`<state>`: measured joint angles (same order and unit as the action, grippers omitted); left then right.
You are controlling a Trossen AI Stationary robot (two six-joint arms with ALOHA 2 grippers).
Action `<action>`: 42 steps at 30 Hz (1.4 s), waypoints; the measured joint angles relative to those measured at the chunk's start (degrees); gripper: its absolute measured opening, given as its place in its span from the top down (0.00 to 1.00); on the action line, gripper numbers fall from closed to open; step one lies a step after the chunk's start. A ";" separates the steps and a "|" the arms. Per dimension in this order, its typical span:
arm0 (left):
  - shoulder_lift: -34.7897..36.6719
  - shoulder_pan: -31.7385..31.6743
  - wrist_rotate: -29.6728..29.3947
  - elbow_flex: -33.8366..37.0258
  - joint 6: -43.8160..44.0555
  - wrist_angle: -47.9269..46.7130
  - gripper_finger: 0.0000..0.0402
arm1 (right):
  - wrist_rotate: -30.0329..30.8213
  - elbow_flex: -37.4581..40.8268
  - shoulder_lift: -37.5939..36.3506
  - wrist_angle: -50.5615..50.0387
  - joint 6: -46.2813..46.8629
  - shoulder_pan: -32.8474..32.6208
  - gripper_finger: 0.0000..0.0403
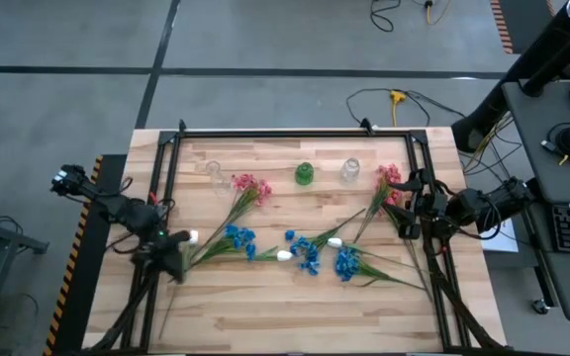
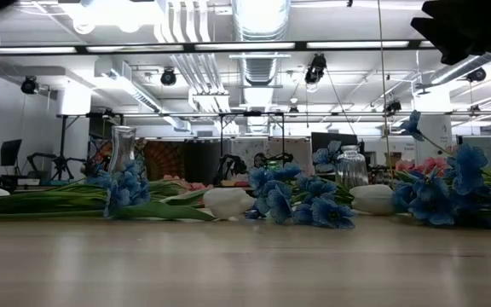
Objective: Sort flowers into vase by color
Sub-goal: Put the middle left blue flowers into the left transparent vase
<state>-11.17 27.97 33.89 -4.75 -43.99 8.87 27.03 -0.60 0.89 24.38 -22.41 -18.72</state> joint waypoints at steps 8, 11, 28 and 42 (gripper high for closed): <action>0.13 -0.04 10.14 -0.09 37.60 18.52 1.00 | 2.73 0.00 0.00 0.16 23.42 0.35 0.40; -2.03 -0.20 -13.06 -0.12 47.94 14.00 1.00 | 3.07 -0.06 0.28 0.39 24.15 0.37 0.40; -11.56 -0.50 -28.80 -3.42 90.26 6.14 1.00 | 18.68 -16.22 17.91 -13.14 28.47 0.37 0.40; -18.22 -0.62 -40.41 -5.09 97.91 6.56 1.00 | 21.17 -24.87 24.26 -30.60 34.77 0.37 0.40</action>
<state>-29.39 27.35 -6.52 -9.84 53.92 15.43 48.20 -25.47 25.15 -6.22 12.36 -18.35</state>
